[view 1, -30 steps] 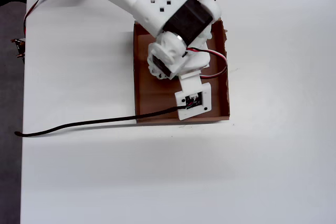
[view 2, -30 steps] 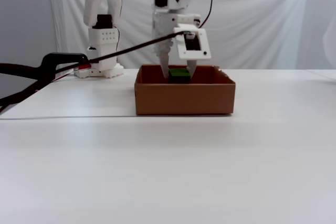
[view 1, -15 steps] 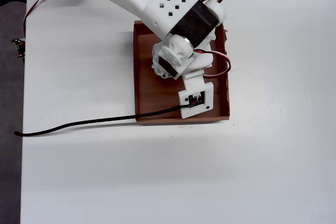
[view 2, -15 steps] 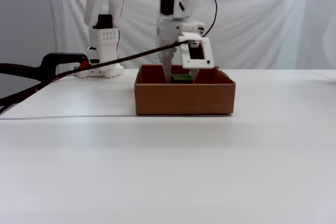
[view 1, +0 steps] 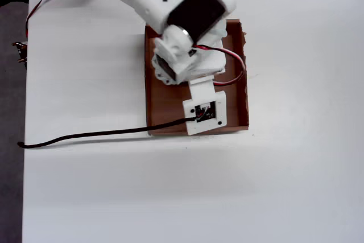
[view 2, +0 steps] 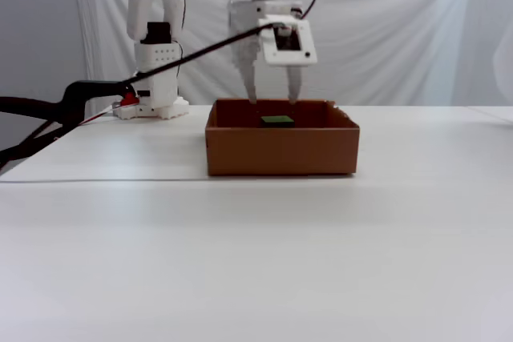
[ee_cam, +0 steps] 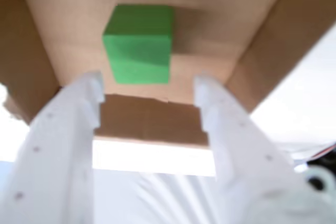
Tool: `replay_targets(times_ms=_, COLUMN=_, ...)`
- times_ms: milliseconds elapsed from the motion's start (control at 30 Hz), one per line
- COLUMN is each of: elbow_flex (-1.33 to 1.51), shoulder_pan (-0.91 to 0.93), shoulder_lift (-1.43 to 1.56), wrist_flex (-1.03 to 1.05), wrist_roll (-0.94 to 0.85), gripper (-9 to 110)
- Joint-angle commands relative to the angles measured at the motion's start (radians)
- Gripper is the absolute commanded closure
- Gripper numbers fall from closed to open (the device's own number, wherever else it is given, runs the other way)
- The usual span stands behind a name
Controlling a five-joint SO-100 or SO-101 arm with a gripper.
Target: Grasp a green cube and put it in a box.
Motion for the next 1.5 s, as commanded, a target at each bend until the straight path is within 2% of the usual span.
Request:
replay_targets(times_ms=0, elbow_flex=0.023, shoulder_pan=0.081, shoulder_lift=0.172, wrist_flex=0.023, wrist_roll=0.003, gripper=80)
replay_targets(times_ms=200, elbow_flex=0.173, shoulder_pan=0.319, shoulder_lift=0.448, wrist_flex=0.132, wrist_roll=0.006, gripper=80)
replay_targets(times_ms=400, elbow_flex=0.589, shoulder_pan=0.563, shoulder_lift=0.842, wrist_flex=0.054, wrist_roll=0.006, gripper=80)
replay_targets(times_ms=633, elbow_flex=1.180, shoulder_pan=0.663, shoulder_lift=1.272, wrist_flex=-0.135, wrist_roll=0.006, gripper=80)
replay_targets(times_ms=833, elbow_flex=1.489, shoulder_pan=0.707, shoulder_lift=1.582, wrist_flex=-0.163, wrist_roll=0.006, gripper=80)
replay_targets(times_ms=1067, elbow_flex=1.678, shoulder_pan=0.749, shoulder_lift=1.789, wrist_flex=-0.201, wrist_roll=0.006, gripper=80)
replay_targets(times_ms=1467, elbow_flex=1.687, shoulder_pan=0.779, shoulder_lift=1.890, wrist_flex=-0.064, wrist_roll=0.026, gripper=80)
